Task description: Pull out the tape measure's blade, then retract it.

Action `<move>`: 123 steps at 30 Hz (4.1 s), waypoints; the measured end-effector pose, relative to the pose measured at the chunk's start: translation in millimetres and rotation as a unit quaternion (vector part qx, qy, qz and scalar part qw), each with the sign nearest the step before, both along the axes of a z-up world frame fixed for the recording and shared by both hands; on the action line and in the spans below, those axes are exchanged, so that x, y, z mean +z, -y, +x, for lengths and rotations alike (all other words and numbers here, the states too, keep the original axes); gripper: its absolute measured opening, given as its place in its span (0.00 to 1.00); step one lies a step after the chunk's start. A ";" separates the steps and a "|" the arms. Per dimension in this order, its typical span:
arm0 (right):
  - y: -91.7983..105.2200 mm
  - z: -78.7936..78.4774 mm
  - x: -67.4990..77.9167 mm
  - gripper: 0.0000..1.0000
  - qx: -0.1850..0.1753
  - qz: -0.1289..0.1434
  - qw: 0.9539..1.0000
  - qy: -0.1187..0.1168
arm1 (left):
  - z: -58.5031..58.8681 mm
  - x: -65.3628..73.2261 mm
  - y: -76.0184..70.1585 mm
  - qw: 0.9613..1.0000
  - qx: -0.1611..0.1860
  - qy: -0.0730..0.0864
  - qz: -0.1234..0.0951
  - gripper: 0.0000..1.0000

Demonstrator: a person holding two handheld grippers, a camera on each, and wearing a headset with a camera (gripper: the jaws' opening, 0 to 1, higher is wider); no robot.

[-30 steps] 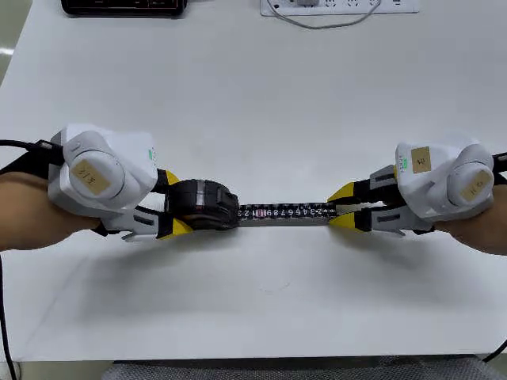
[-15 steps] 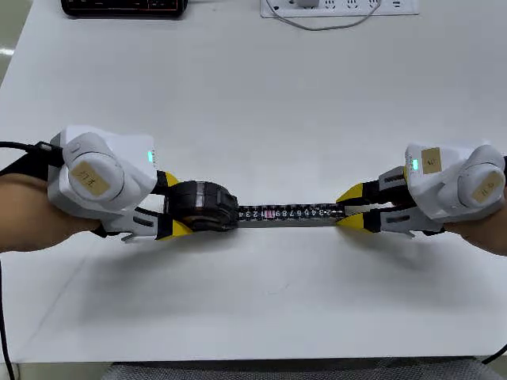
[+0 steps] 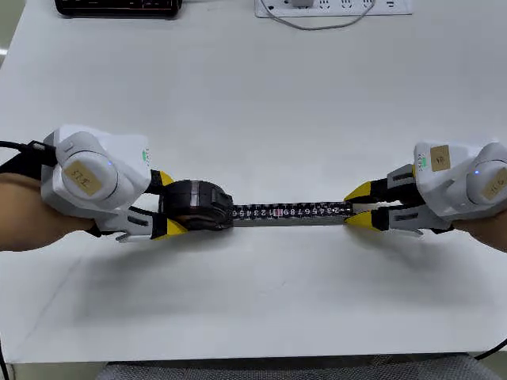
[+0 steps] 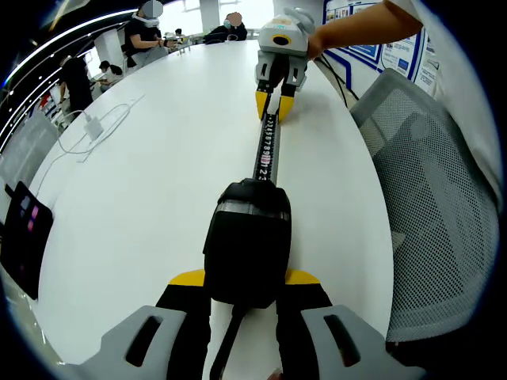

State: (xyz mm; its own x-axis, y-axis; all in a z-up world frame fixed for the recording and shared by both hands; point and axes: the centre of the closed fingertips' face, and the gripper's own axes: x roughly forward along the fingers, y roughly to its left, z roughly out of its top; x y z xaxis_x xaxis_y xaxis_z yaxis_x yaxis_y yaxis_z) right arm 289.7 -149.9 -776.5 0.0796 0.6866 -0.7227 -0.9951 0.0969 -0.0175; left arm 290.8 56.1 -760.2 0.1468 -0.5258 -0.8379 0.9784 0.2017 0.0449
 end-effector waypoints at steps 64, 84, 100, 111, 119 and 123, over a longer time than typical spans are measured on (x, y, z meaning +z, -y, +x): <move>56.1 0.5 -1.4 0.09 -0.009 -0.054 0.998 -0.014 | -0.1 0.1 1.1 1.000 0.000 -0.001 0.002 0.26; 73.0 1.3 -1.0 0.09 -0.020 -0.071 0.997 -0.018 | -0.3 0.2 0.7 1.000 0.001 -0.002 0.004 0.26; 73.1 2.5 -0.6 0.10 -0.024 -0.079 0.996 -0.027 | 0.4 0.2 2.1 1.000 0.001 -0.004 0.007 0.26; 75.0 1.6 -1.6 0.11 -0.016 -0.095 0.995 -0.029 | 0.7 0.4 2.5 1.000 0.006 -0.003 0.008 0.27; 76.9 -1.0 -1.8 0.12 -0.013 -0.102 0.994 -0.030 | 0.6 0.8 2.6 1.000 0.002 0.003 0.016 0.28; 73.2 0.5 1.8 0.15 -0.018 -0.093 0.995 -0.031 | 1.8 1.2 2.9 1.000 0.000 0.005 0.017 0.28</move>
